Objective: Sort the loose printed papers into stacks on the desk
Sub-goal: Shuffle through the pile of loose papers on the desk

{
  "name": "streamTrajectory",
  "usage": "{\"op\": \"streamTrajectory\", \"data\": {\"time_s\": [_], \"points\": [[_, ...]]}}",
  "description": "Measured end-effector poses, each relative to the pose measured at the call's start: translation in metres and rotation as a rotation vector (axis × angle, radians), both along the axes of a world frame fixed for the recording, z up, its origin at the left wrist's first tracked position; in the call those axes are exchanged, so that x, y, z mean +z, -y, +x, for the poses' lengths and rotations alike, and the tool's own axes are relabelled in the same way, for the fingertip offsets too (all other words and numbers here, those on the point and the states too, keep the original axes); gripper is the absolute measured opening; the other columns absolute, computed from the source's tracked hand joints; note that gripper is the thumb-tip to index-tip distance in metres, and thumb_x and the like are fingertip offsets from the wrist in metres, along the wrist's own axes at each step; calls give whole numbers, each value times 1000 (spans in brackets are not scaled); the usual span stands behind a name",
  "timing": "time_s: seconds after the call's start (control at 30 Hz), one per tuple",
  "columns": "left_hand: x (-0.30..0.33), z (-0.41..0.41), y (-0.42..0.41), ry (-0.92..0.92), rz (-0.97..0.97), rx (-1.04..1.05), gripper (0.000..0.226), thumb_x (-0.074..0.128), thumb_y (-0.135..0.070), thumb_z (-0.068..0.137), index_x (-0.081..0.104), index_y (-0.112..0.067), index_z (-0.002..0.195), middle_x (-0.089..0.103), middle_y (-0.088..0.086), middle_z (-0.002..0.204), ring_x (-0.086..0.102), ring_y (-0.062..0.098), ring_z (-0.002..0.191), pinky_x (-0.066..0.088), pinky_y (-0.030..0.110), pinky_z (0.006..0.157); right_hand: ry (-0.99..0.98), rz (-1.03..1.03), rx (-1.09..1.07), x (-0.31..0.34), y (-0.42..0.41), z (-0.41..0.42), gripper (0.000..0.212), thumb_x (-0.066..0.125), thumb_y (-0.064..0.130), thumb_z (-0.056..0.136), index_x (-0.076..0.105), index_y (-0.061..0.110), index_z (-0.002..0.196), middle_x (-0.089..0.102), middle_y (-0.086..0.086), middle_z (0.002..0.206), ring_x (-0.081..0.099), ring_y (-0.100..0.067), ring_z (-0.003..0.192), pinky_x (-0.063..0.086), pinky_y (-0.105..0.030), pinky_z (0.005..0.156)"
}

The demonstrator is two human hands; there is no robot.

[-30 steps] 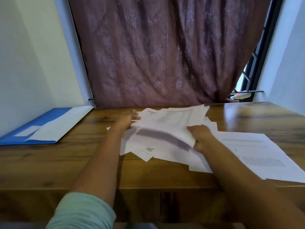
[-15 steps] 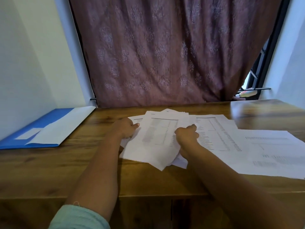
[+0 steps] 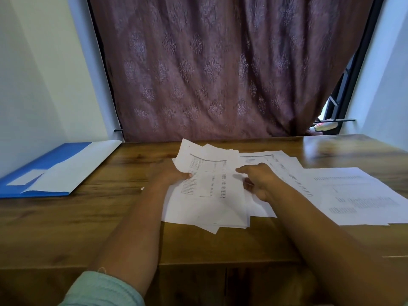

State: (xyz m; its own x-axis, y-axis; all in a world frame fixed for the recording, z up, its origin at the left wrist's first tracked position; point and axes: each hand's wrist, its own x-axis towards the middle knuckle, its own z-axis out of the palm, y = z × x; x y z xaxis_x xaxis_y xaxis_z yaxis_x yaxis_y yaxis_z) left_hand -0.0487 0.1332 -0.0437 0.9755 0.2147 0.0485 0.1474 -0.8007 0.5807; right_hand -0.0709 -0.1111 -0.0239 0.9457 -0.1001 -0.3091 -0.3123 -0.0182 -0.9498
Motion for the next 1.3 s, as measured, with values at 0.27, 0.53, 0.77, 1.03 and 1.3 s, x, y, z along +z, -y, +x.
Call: {"op": "streamTrajectory", "data": {"time_s": [0.27, 0.53, 0.77, 1.03, 1.3], "points": [[27, -20, -26, -261, -599, -178, 37, 77, -19, 84, 67, -14, 119, 71, 10, 117, 69, 29, 102, 51, 47, 96, 71, -59, 100, -13, 11, 7, 8, 68, 5, 88, 61, 6, 86, 65, -6, 85, 60, -15, 72, 49, -22, 60], [32, -38, -9, -406, -729, -259, 46, 78, -28, 79, 64, -15, 120, 75, 10, 104, 73, 25, 86, 57, 35, 75, 157, -86, 472, -24, 1, 0, 38, 57, 14, 97, 46, 34, 128, 59, 10, 121, 61, -22, 110, 55, -39, 87], [18, -29, -10, -106, -200, 220, 74, 60, -62, 87, 45, -17, 144, 46, 9, 148, 53, 32, 125, 46, 42, 97, 176, 161, 330, -3, 39, 6, 33, 51, -4, 95, 56, 9, 125, 66, -13, 122, 65, -33, 106, 54, -48, 88], [14, -24, 93, -155, -266, -57, 86, 52, -75, 82, 50, -11, 139, 47, 9, 148, 48, 32, 130, 43, 40, 103, 82, -447, 149, 11, 126, 43, 28, 65, 11, 91, 57, 2, 116, 61, -18, 116, 59, -30, 96, 49, -38, 80], [17, -11, 149, -187, 281, -90, 78, 53, -70, 86, 47, -13, 138, 46, 10, 146, 34, 32, 136, 33, 40, 107, 93, -1221, -23, -17, 130, 48, 62, 54, 57, 91, 51, 9, 130, 57, -11, 130, 49, -31, 124, 36, -41, 107]]}}
